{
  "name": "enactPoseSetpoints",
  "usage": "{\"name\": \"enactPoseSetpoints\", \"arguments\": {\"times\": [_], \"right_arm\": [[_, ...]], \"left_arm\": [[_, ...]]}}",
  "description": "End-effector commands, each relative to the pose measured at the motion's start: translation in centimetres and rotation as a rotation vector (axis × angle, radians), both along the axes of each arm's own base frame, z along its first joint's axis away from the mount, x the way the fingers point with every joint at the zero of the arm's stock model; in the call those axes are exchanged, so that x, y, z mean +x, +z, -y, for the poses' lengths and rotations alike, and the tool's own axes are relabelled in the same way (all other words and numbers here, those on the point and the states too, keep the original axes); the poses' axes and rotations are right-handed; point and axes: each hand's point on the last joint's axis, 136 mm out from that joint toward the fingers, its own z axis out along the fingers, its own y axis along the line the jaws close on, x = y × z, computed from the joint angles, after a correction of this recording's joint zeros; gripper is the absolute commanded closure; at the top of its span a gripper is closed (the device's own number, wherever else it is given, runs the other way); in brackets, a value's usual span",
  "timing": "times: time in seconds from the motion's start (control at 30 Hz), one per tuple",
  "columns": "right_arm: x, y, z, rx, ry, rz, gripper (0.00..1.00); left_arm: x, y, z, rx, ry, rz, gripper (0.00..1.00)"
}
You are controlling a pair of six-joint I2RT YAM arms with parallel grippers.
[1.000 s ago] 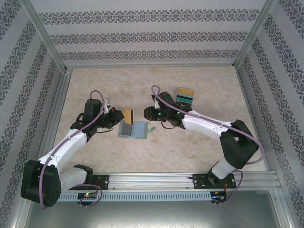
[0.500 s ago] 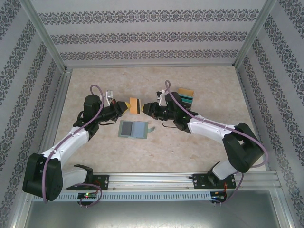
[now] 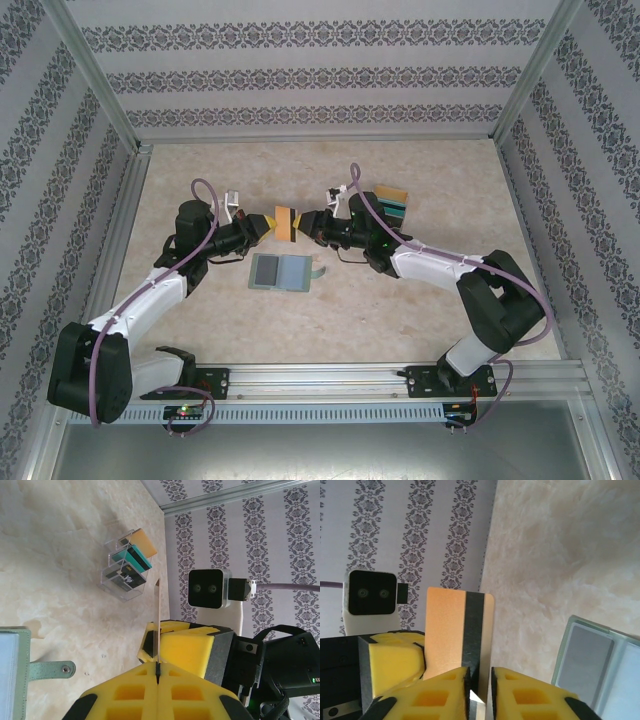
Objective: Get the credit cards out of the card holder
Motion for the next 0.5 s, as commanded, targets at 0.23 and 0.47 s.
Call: {"name": "enactPoseSetpoints", "arguments": {"times": [0.23,0.47], "right_arm": [[-0.1,2.3,-0.8,0.121,0.062,0.044,0.91],[-0.3,2.7,-0.9,0.141,0.086,0.052,1.0]], "left_arm": [[0.1,0.6,0.3,-0.035,-0.027,0.035,1.0],[0.1,0.2,0.2,-0.016,-0.022,0.023,0.86]]}}
